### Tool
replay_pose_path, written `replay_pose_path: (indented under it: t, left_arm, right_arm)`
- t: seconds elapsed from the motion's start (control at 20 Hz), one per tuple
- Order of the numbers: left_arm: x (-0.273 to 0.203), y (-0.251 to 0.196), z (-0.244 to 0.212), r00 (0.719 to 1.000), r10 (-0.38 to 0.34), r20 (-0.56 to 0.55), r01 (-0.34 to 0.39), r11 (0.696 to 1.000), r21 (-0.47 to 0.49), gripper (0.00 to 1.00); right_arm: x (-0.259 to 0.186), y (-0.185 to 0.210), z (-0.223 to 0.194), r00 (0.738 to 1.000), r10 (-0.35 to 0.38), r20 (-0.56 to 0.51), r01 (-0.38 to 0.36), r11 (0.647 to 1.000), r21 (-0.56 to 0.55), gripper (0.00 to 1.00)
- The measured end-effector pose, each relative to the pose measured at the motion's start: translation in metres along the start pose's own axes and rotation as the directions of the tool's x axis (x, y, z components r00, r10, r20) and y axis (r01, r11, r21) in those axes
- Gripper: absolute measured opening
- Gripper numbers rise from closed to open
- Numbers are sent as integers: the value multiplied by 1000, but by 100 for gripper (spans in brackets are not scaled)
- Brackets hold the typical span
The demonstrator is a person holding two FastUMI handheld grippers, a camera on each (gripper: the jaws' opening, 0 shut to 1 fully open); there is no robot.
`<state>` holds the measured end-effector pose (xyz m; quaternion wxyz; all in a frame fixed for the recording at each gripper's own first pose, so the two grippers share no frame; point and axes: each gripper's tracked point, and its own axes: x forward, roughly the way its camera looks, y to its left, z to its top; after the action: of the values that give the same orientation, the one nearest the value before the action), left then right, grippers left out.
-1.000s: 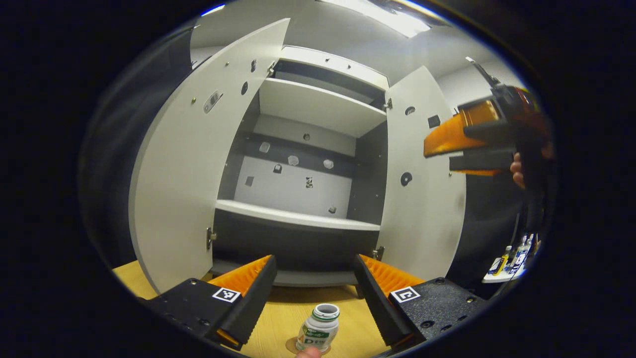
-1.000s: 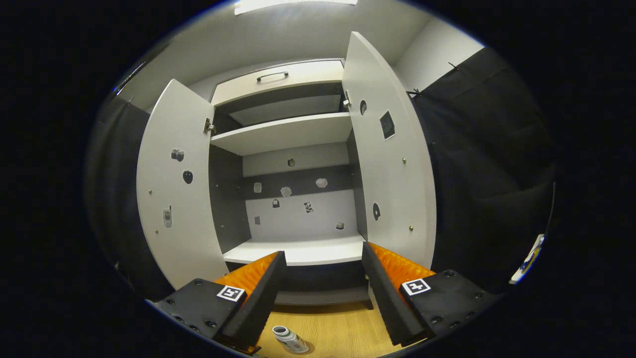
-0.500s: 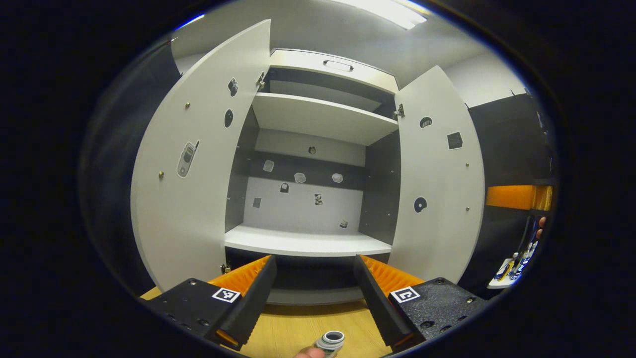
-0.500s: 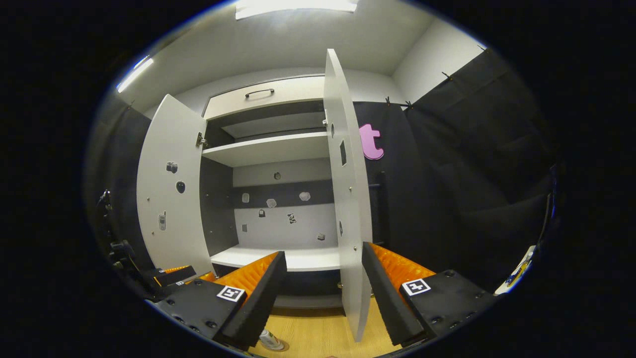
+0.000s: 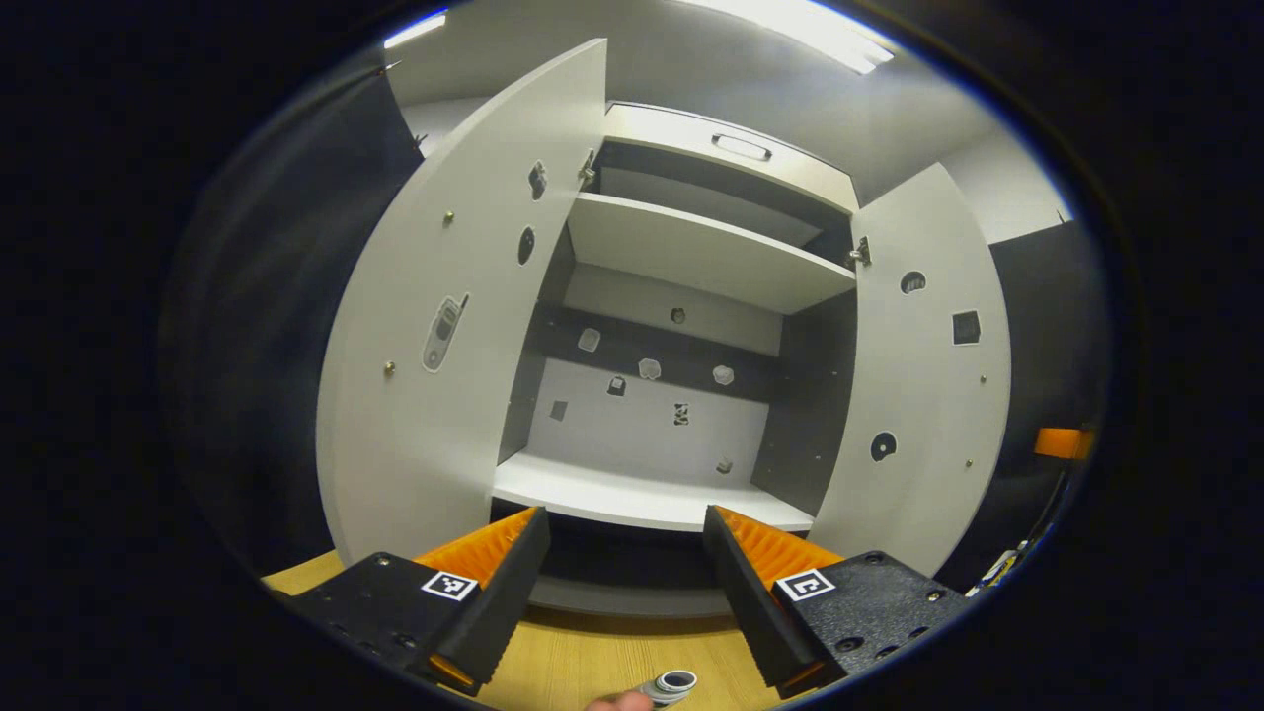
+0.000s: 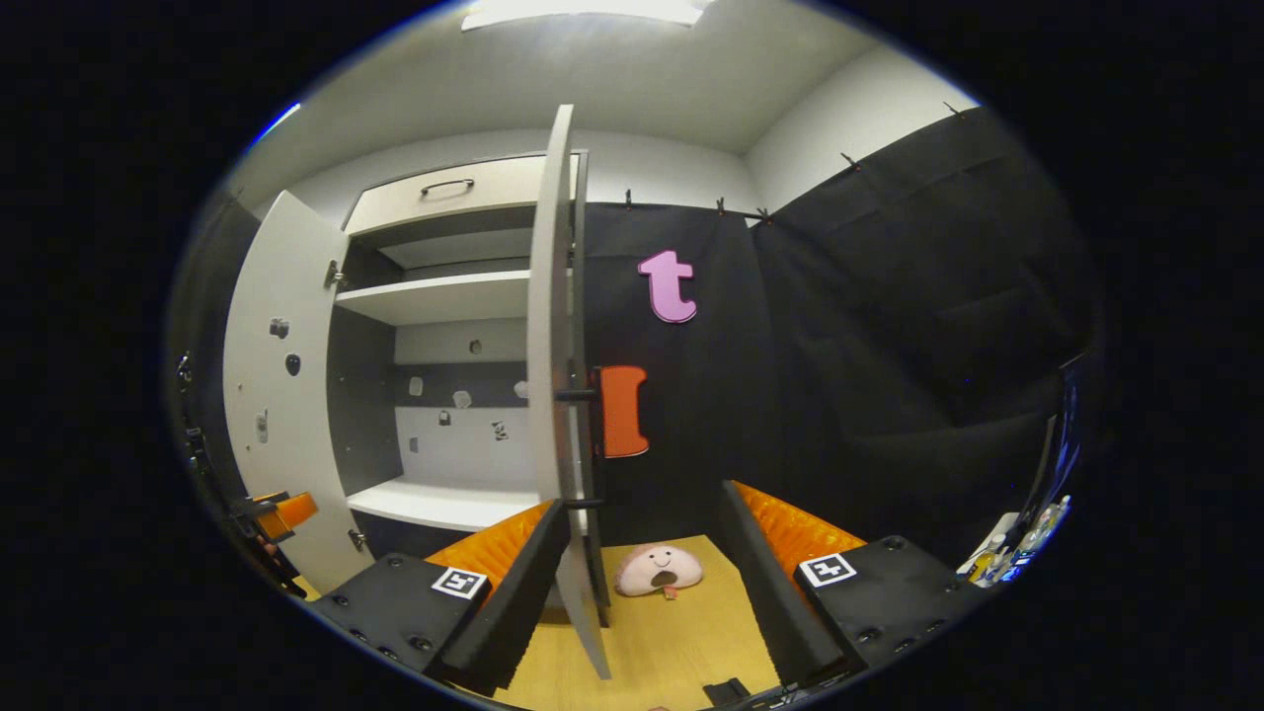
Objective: Grasp the bottle in the cabinet with the left hand and place it on the coaster, then close the right door with the right hand and the left door with the left hand.
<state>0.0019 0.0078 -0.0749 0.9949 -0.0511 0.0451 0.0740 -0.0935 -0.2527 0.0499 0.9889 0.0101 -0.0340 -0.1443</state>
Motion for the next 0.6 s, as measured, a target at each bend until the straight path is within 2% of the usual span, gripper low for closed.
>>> replay_pose_path:
  t: [0.05,0.1,0.25,0.3,0.35,0.45,0.5,0.6]
  left_arm:
    - [0,6,5,1000,22,7,-22,1000,-2,95]
    - [-1,12,9,999,38,15,-38,999,0,95]
    - [-3,25,20,997,76,33,-77,997,23,95]
    - [-5,27,22,996,83,35,-84,996,33,95]
    - [-5,29,25,995,88,42,-89,995,40,95]
    - [-5,31,28,994,93,54,-95,995,41,95]
    - [-5,31,27,994,92,54,-94,995,40,95]
    - [-6,33,27,994,93,54,-95,995,38,95]
  right_arm:
    - [7,-17,7,999,-34,9,34,999,1,90]
    - [16,-28,12,998,-60,16,60,998,1,99]
    - [51,-49,20,996,-86,29,87,996,-18,99]
    - [63,-50,17,996,-82,19,82,996,-20,99]
    - [73,-48,13,997,-73,7,73,997,-19,91]
    - [94,-39,5,999,-49,-17,49,999,-20,92]
    - [99,-33,0,999,-39,-25,38,999,-15,99]
    - [106,-22,1,1000,-19,-20,19,1000,-2,99]
